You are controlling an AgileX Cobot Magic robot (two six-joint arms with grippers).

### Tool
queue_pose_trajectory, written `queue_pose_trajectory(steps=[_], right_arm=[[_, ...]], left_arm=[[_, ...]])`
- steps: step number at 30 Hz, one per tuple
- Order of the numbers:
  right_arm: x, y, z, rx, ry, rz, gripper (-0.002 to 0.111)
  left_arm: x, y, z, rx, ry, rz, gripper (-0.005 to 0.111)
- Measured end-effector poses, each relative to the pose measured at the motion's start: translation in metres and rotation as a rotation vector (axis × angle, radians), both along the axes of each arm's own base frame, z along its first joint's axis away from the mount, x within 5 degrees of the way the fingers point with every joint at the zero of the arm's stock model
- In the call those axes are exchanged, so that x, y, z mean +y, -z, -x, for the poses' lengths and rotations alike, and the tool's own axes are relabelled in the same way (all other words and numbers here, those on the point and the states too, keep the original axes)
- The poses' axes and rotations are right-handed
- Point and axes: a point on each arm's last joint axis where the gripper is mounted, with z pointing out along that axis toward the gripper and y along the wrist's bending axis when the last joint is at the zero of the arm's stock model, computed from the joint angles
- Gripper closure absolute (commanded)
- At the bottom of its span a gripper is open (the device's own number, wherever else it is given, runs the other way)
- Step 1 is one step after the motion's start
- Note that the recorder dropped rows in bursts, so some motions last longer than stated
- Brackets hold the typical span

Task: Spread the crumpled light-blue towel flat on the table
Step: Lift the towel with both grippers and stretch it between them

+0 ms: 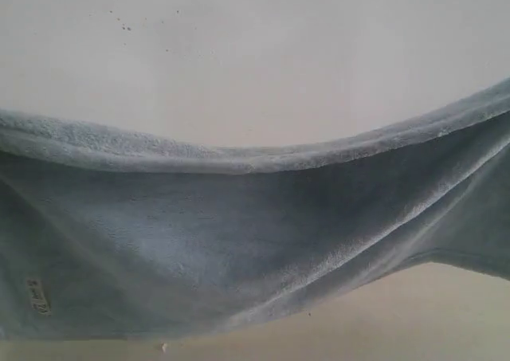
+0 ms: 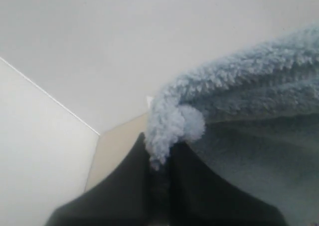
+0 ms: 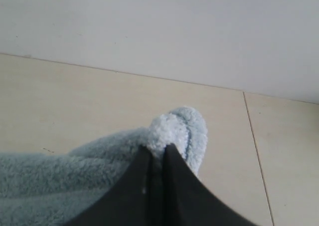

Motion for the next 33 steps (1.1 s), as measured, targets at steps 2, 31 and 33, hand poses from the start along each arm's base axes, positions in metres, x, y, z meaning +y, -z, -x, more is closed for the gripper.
queue_pose_trajectory(steps=[2, 31, 33], right_arm=[[0.0, 0.002, 0.01, 0.002, 0.0, 0.0, 0.106], [0.003, 0.035, 0.103, 0.073, 0.017, 0.08, 0.106], [0.001, 0.033, 0.106, 0.061, 0.03, 0.086, 0.106]], left_arm=[[0.007, -0.007, 0.007, -0.032, -0.013, 0.022, 0.103], [0.041, 0.019, 0.045, -0.05, -0.063, 0.045, 0.103], [0.042, 0.019, 0.046, -0.05, -0.069, 0.043, 0.103]])
